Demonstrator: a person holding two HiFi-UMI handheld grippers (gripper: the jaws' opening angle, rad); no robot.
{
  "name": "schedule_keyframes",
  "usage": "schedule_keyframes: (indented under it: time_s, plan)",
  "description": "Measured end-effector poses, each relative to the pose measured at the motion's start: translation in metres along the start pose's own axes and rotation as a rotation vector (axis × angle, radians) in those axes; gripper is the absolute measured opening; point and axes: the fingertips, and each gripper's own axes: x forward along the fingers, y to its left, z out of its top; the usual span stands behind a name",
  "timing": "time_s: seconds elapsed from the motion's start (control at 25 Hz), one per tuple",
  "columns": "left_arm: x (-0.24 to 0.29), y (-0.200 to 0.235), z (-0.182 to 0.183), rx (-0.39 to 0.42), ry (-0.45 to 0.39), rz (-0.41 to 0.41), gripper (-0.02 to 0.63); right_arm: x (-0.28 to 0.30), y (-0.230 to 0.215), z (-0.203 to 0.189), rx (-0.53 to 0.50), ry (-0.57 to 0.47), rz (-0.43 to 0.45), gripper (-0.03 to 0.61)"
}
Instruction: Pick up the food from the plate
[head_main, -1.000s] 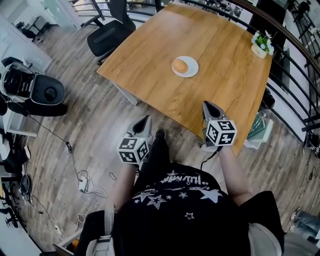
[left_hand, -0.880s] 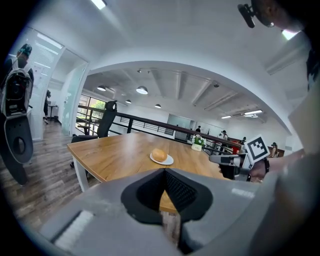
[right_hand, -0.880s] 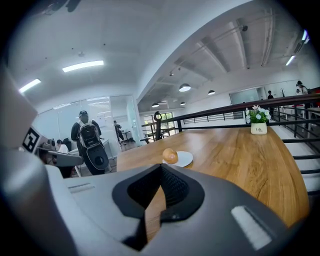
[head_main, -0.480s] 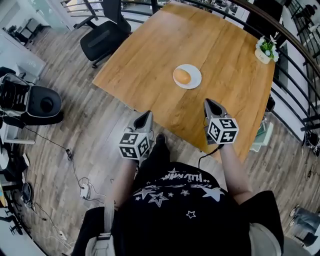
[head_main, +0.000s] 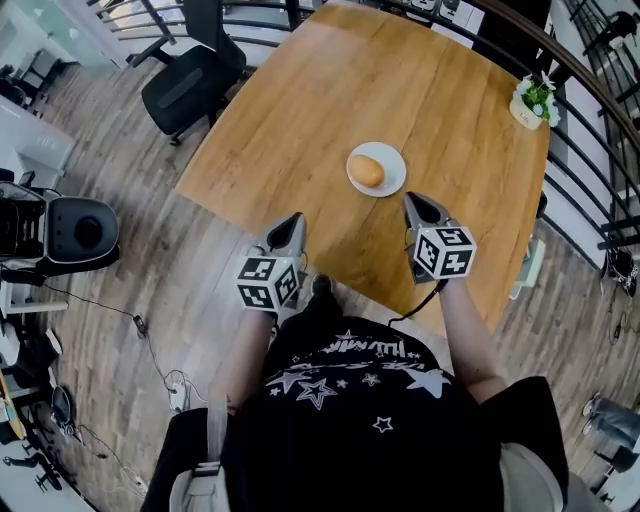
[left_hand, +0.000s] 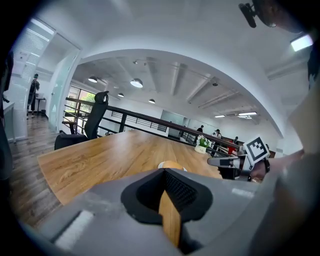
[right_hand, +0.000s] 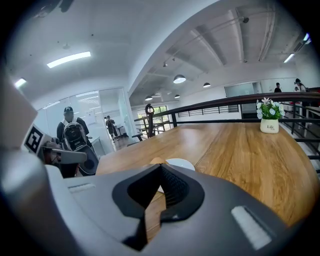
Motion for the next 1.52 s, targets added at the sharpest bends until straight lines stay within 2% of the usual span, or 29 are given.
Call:
schedule_keyframes:
  time_s: [0.2,0.56,0.72,0.8,1.04,1.32,1.52]
  plan:
    - [0.02,0.014,0.014,-0.002,0.01,-0.031,0.002,0.023,-0.004,0.008,-0.016,0.034,-0.023,0.015]
    - [0.047,0.038,0.035,-0.015,0.018,-0.061,0.002,0.06,0.003,0.012,-0.065,0.117,0.007,0.195]
    - [0.058,0.051,0.038,-0.025,0.027,-0.065,0.002,0.079,0.011,0.006,-0.093,0.158,0.039,0.294]
    - [0.062,0.055,0.038,-0.029,0.034,-0.068,0.002,0.088,0.013,0.0,-0.102,0.187,0.047,0.317]
    - [0.072,0.071,0.039,-0.038,0.053,-0.068,0.002,0.107,0.008,-0.014,-0.136,0.259,0.026,0.337]
    - [0.081,0.082,0.037,-0.046,0.067,-0.063,0.002,0.121,0.006,-0.03,-0.249,0.35,0.028,0.341]
    - [0.082,0.088,0.033,-0.057,0.073,-0.065,0.002,0.13,0.008,-0.04,-0.287,0.391,0.029,0.341]
